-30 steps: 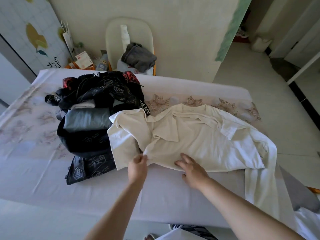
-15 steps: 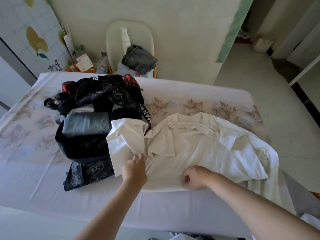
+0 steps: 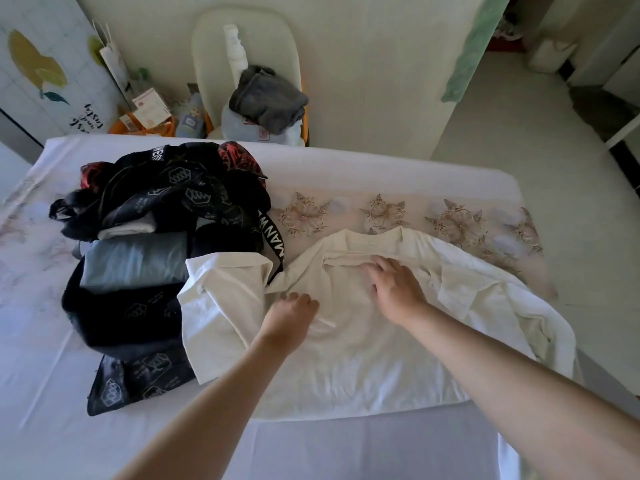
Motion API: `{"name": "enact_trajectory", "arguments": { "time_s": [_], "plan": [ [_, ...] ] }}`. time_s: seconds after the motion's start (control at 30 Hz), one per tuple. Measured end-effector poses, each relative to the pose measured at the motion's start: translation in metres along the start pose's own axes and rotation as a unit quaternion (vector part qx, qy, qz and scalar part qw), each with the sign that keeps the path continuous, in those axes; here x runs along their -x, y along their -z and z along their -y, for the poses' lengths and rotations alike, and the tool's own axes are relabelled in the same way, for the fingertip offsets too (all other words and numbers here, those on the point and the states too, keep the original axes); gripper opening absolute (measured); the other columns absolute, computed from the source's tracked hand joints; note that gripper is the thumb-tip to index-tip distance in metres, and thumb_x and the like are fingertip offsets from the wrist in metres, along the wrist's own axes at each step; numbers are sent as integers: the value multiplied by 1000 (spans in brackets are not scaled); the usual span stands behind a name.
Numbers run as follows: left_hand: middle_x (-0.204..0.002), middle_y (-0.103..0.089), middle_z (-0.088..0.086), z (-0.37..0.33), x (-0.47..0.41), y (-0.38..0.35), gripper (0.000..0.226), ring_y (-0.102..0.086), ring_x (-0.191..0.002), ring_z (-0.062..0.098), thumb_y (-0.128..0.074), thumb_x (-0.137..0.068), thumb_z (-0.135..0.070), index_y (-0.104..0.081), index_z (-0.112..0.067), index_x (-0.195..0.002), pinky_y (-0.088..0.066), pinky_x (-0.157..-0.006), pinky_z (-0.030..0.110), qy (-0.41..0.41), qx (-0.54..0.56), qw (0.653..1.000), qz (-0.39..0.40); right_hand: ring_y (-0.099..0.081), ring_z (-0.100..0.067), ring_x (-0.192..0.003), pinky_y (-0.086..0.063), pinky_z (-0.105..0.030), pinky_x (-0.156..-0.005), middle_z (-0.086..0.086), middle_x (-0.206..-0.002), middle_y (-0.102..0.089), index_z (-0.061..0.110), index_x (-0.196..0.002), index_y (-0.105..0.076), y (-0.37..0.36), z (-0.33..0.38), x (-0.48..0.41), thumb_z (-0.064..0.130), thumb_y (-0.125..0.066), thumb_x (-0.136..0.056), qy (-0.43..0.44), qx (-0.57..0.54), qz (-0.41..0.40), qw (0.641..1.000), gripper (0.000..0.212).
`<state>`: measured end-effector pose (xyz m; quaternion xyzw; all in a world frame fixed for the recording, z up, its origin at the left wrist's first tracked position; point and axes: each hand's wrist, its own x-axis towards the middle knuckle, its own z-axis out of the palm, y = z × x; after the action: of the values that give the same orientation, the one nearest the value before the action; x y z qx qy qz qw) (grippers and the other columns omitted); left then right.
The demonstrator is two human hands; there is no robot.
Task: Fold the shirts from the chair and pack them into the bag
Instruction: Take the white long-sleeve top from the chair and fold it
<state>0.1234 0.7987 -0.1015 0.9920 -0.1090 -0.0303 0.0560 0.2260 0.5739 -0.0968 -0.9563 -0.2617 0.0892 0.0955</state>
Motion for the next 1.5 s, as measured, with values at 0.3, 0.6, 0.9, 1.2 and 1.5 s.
{"name": "enact_trajectory", "arguments": {
  "time_s": [0.3, 0.6, 0.9, 1.2, 1.5],
  "plan": [
    [-107, -51, 18, 35, -55, 63, 63, -54, -66, 27, -49, -63, 18, -44, -16, -116, -35, -34, 26, 79, -12, 989, -126, -56, -25, -118, -35, -42, -102, -3, -127, -61, 22, -132, -52, 14, -33, -68, 19, -39, -96, -76, 174, 73, 979, 38],
    [-150, -30, 14, 47, -92, 72, 38, -28, -137, 33, -54, -90, -16, -56, -19, -128, -27, -110, 41, 255, -212, 941, 72, -52, -39, -106, -42, -48, -90, -21, -118, -55, 9, -128, -53, 19, -44, -74, 10, -64, -75, -108, 132, -47, 984, 55],
    [-164, 16, 7, 10, -33, 0, 64, 14, -151, 29, -23, -104, -48, 4, -26, -158, 8, -121, 46, 70, -136, 967, 202, -29, -33, -145, -28, -50, -114, -14, -162, -24, 22, -154, -32, -32, -12, -2, 41, -39, -98, 17, 101, 65, 993, 59],
    [-161, -25, 6, -7, 58, -16, 77, -29, -146, 28, -66, -80, -38, -39, -22, -150, -18, -115, 50, -35, -32, 996, 80, -4, -29, -153, -8, -45, -123, -10, -167, -1, 22, -159, -11, -30, 41, 64, 32, -38, -102, 2, 36, 92, 995, 64],
    [-155, 36, 4, 0, 119, -18, 102, 31, -144, 30, -34, -69, -86, 10, -47, -152, 21, -111, 59, -35, -59, 978, 199, 3, -25, -154, -1, -38, -122, -6, -167, 7, 27, -159, -13, -60, 82, 154, 48, -25, -91, 12, 25, 165, 986, 72]
  ]
}}
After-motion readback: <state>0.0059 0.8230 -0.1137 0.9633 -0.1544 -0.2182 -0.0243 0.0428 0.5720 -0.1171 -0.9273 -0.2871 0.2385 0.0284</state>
